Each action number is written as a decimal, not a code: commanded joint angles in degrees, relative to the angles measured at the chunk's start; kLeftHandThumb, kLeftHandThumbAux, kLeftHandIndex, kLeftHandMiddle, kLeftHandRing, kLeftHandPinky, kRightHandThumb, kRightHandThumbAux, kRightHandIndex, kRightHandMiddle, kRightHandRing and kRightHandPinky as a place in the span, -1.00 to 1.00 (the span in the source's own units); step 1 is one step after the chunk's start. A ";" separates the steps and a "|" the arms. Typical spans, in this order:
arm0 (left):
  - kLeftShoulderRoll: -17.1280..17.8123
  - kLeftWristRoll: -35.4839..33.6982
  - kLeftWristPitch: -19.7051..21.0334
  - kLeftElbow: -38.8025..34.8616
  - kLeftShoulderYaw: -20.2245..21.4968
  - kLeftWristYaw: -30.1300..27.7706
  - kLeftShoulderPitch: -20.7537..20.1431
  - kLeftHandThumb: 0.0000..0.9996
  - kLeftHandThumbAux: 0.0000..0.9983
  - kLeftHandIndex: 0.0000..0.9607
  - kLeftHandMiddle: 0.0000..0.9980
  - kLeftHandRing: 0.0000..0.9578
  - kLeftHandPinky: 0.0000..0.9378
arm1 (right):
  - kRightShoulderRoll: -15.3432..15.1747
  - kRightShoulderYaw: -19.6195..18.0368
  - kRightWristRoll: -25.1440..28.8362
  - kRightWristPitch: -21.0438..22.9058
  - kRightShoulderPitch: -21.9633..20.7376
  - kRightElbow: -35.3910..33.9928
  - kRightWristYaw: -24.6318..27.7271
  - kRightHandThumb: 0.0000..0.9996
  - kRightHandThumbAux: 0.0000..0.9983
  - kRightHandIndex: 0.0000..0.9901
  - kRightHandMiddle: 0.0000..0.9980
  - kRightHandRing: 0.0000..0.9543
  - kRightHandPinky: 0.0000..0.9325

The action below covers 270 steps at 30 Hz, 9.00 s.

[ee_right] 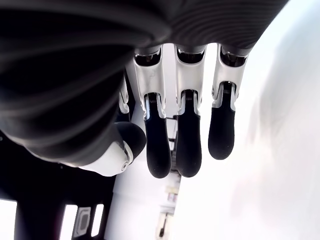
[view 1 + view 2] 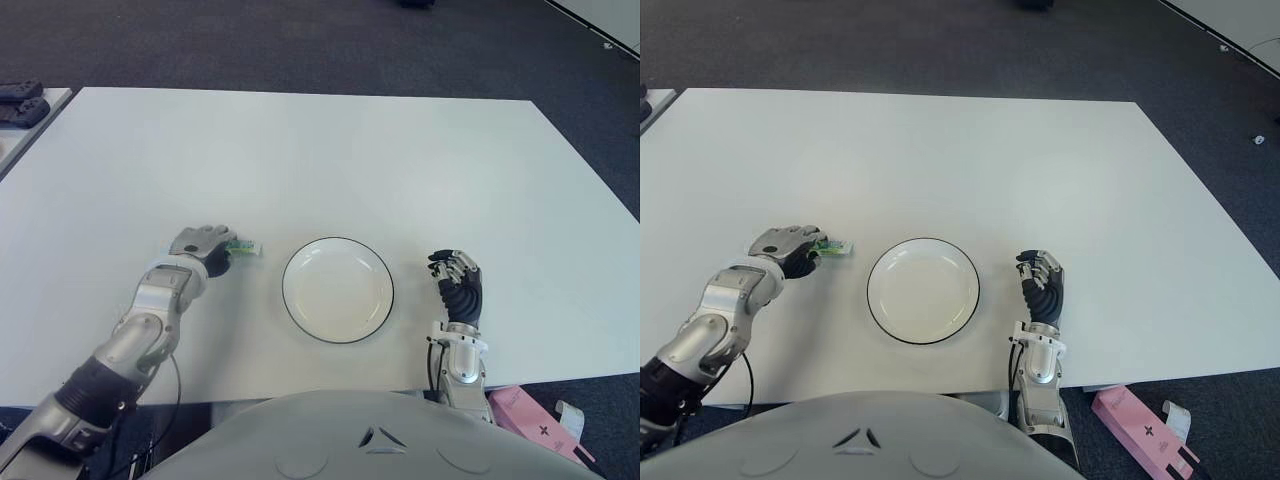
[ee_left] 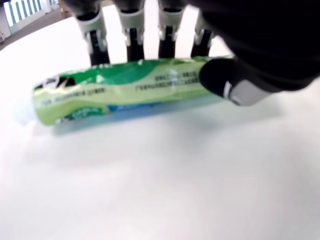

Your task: Put the toothpaste on the table into the plate.

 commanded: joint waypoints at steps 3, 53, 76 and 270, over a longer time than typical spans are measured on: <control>-2.57 -0.84 0.54 1.09 0.58 3.00 4.43 0.64 0.25 -0.23 -0.03 0.10 0.16 | -0.36 -0.38 0.05 -0.01 -0.09 0.60 0.68 0.43 0.46 -0.14 -0.02 0.02 0.02; -7.51 -8.87 -6.19 5.93 7.80 20.89 4.65 0.70 0.34 -0.18 0.10 0.81 0.87 | -0.14 -1.26 -0.46 -1.02 -0.97 2.14 0.26 0.42 0.46 -0.13 -0.03 0.03 0.05; -11.05 -9.90 -15.03 6.67 10.67 42.12 0.27 0.70 0.33 -0.15 0.12 0.89 0.90 | 0.60 -0.72 -0.37 -3.27 -2.79 4.37 0.10 0.42 0.46 -0.13 -0.02 0.06 0.10; -35.96 -50.93 -42.69 29.40 21.20 42.03 -0.77 -1.00 1.00 -0.08 -0.15 -0.13 -0.08 | 0.20 0.48 1.34 -3.41 -8.05 9.59 0.97 0.42 0.47 -0.13 -0.02 0.07 0.11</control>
